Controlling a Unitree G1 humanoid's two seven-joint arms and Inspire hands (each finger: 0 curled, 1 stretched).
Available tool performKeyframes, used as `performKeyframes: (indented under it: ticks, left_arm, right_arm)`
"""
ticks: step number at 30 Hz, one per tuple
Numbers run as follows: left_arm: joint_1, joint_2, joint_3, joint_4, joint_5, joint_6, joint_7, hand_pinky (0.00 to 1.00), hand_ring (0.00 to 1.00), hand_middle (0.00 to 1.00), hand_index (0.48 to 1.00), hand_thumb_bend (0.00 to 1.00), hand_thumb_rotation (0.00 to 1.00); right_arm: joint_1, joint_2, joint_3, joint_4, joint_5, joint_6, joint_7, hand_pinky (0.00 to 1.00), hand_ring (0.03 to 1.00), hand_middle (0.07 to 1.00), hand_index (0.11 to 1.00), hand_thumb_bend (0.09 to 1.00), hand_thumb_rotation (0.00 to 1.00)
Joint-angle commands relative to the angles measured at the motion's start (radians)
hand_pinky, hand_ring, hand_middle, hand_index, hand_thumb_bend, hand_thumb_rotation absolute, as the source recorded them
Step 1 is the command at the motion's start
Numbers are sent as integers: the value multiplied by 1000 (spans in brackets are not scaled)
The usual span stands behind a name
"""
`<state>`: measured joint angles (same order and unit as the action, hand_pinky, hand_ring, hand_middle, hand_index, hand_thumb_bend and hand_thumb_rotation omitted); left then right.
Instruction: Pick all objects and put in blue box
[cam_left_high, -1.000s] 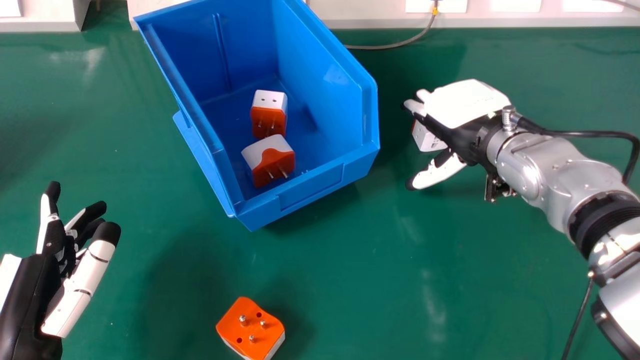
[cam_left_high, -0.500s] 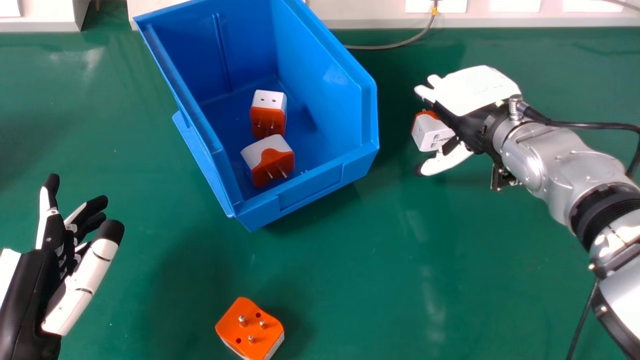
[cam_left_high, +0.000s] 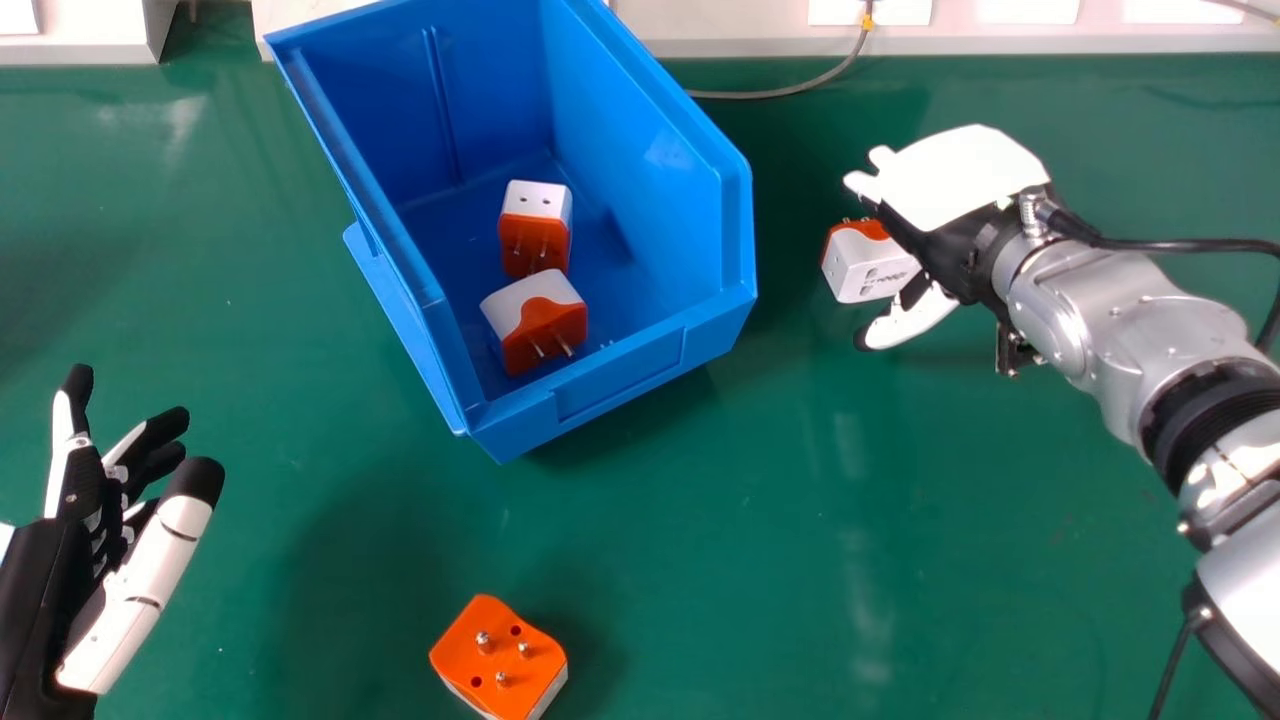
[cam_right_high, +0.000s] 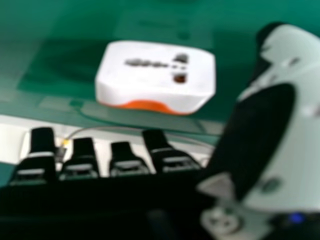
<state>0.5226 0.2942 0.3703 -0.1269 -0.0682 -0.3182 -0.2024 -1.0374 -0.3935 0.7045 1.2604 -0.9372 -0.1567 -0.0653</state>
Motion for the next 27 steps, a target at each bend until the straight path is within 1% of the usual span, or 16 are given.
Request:
performKeyframes:
  ticks: [1,3,5,8,10,11,13,14,15,16,17,19,21,23,25,27]
  left_arm:
    - [15,8,18,-33,-1,-16,-3,836,900,909,916,617,794]
    - [27,8,24,-47,-4,-12,-5,836,900,909,916,616,795]
    - [38,9,31,-54,-8,-12,-9,835,900,909,915,622,797]
    - [68,8,47,-94,-20,-2,-15,834,899,908,914,627,799]
    - [83,7,58,-105,-27,-3,-21,831,898,907,913,633,801]
    - [93,8,66,-108,-31,-6,-26,831,897,906,912,635,801]
    - [118,5,81,-125,-40,-7,-33,828,896,905,911,640,802]
    - [133,4,91,-137,-50,-6,-39,827,895,904,910,644,802]
    - [143,3,98,-145,-57,-4,-43,826,894,904,909,649,803]
    - [154,2,108,-148,-67,-5,-50,824,894,903,909,655,803]
    - [160,2,114,-150,-74,-6,-55,823,893,902,908,660,803]
    - [182,2,131,-176,-81,6,-59,822,893,901,908,671,804]
    - [201,2,147,-204,-85,17,-63,821,892,901,907,680,804]
    - [209,5,162,-209,-87,17,-69,821,892,900,906,686,805]
    - [215,8,175,-211,-93,14,-77,821,893,899,906,686,805]
    - [227,4,186,-235,-97,17,-83,822,893,899,906,685,806]
  right_arm:
    - [-42,-3,-3,7,7,12,-10,857,960,972,924,440,486]
    - [-40,0,-3,11,9,10,-6,855,958,969,922,438,483]
    - [-39,4,-6,13,14,10,1,844,950,958,910,431,476]
    - [-33,14,-16,16,28,8,15,837,942,948,901,425,468]
    - [-30,21,-21,18,39,9,24,832,937,939,891,418,461]
    - [-26,26,-22,16,46,11,29,831,935,936,889,415,459]
    - [-18,40,-28,19,61,11,32,830,933,929,886,410,453]
    - [-12,48,-34,22,71,10,36,826,931,926,882,408,447]
    - [-9,52,-38,24,77,10,39,822,930,923,878,406,442]
    - [-5,56,-42,23,84,8,42,819,928,919,875,403,437]
    - [-2,59,-44,23,88,7,45,816,927,917,872,401,434]
    - [6,69,-51,28,101,3,49,811,920,912,868,397,425]
    - [15,76,-60,35,110,-2,48,796,909,905,862,392,418]
    - [22,78,-64,37,117,-6,47,785,898,896,855,387,402]
    - [26,78,-64,35,124,-11,45,779,890,890,850,384,391]
    - [31,78,-69,31,132,-14,41,772,883,884,845,382,382]
